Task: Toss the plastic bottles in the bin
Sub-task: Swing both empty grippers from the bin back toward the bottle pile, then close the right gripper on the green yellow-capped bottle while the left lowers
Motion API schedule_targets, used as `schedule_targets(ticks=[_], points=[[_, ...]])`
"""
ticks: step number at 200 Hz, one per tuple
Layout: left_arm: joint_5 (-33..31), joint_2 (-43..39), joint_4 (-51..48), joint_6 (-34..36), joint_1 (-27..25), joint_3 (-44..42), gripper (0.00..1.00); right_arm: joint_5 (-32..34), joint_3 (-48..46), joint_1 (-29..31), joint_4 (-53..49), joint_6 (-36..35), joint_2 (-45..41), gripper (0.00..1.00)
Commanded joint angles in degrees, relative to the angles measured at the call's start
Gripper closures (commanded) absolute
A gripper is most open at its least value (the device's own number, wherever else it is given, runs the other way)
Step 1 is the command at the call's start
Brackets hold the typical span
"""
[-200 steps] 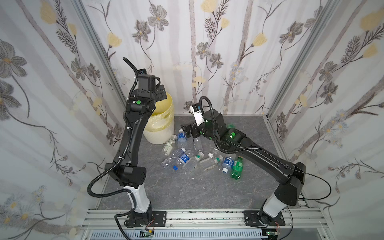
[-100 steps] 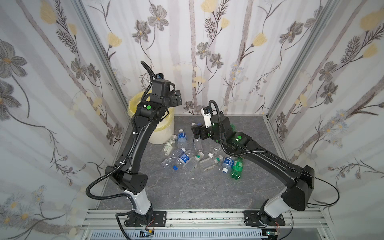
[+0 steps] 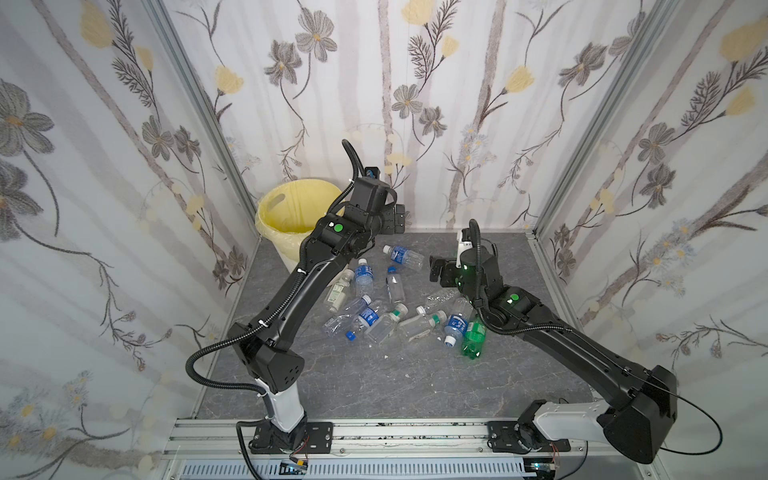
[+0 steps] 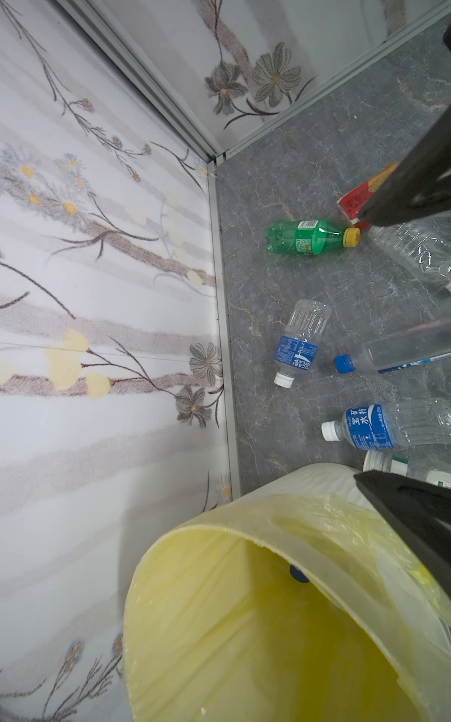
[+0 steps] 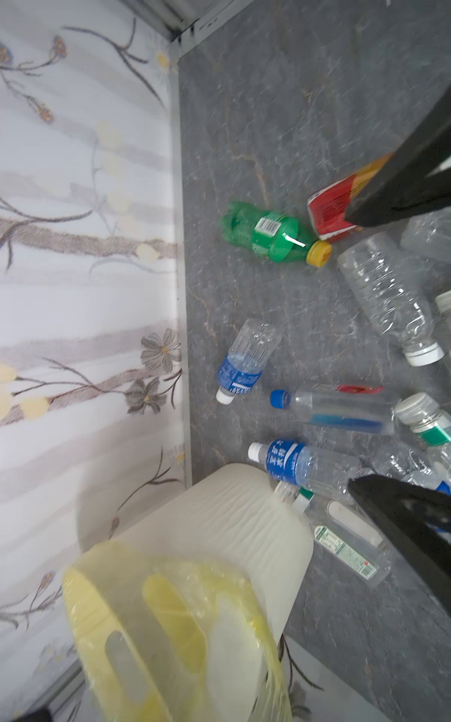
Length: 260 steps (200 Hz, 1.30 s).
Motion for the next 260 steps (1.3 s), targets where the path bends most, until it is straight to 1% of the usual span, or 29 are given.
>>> schedule_targets(ticks=[1, 44, 70, 72, 105, 133, 147, 201, 260], points=[[-3.2, 0.8, 2.1, -0.4, -2.5, -1.3, 0.00, 2.9, -4.5, -1.2, -0.6, 3.0, -3.2, 0.00], [-3.5, 0.8, 5.7, -1.2, -7.7, -6.4, 0.00, 2.2, -15.4, -5.5, -5.0, 7.6, -10.5, 0.00], [-4.0, 0.2, 8.8, -2.3, -10.4, -10.1, 0.00, 0.3, -20.3, -7.8, -6.9, 10.3, -14.3, 0.00], [-3.9, 0.2, 9.1, -2.3, -10.6, -10.5, 0.00, 0.1, -21.8, -8.0, -7.0, 10.5, -14.5, 0.00], [-4.5, -0.7, 12.3, -2.6, -13.6, -14.8, 0.00, -3.4, -29.1, -9.0, -7.0, 14.2, -18.0, 0.00], [-4.8, -1.9, 14.5, -3.4, -15.8, -19.0, 0.00, -8.5, -34.0, -9.1, -5.4, 18.2, -17.9, 0.00], [-5.1, -2.4, 15.5, -3.7, -16.7, -21.1, 0.00, -10.6, -35.9, -9.1, -4.3, 18.9, -17.2, 0.01], [-5.7, -3.1, 17.9, -5.4, -18.9, -26.0, 0.00, -12.5, -40.7, -9.0, 0.0, 20.9, -16.7, 0.05], [-5.5, -3.4, 19.4, -6.0, -20.0, -28.4, 0.00, -14.8, -42.0, -9.1, 3.4, 21.4, -13.8, 0.17]])
